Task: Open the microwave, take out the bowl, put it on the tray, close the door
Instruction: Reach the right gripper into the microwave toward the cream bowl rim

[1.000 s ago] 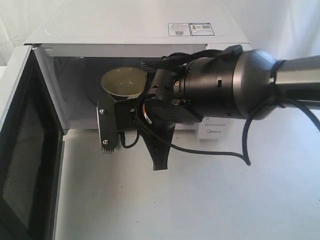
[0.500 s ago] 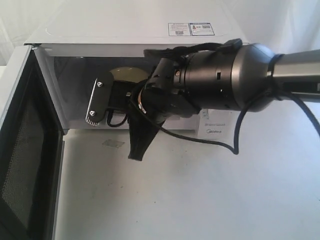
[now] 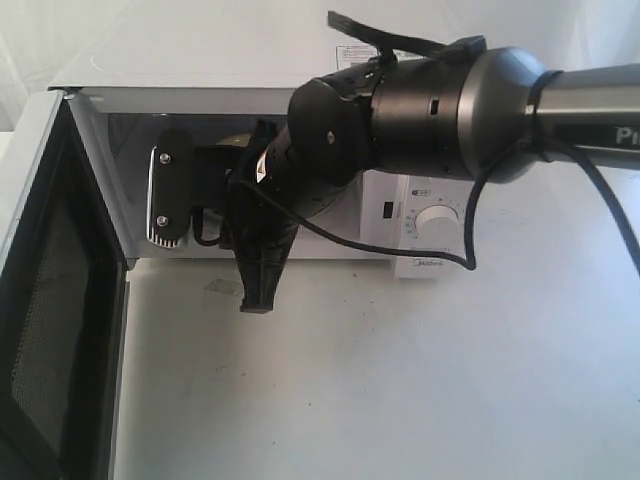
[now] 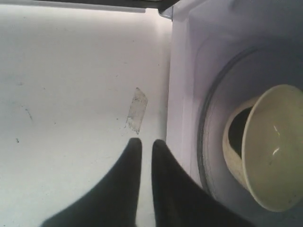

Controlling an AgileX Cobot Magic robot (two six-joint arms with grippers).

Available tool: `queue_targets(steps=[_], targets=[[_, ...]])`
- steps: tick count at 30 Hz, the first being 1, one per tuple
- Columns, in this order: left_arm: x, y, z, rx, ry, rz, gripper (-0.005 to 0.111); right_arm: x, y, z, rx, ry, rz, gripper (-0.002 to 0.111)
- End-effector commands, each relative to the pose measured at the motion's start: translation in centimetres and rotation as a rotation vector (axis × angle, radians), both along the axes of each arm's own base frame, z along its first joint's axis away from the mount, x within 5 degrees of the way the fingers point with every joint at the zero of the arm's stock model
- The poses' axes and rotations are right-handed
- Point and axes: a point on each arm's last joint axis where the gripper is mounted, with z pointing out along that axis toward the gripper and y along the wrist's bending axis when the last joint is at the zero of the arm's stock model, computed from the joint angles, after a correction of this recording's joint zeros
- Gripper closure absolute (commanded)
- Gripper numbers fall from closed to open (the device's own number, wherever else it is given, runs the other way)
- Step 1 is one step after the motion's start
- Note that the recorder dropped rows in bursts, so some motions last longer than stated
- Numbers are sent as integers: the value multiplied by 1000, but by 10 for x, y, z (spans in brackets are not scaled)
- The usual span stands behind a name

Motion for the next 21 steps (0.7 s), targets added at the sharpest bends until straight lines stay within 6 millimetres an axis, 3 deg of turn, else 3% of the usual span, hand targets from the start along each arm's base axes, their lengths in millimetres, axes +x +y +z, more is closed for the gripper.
queue_targets(steps=[1, 3, 6, 21], targets=[[0, 0, -1, -6, 1, 2, 107, 4, 1, -3, 1, -13, 4, 72], [0, 0, -1, -6, 1, 2, 107, 9, 3, -7, -21, -76, 23, 52], [0, 0, -1, -6, 1, 2, 107, 15, 3, -12, -67, -142, 56, 43], [0, 0, -1, -6, 1, 2, 107, 31, 15, -27, 63, -218, 0, 43]])
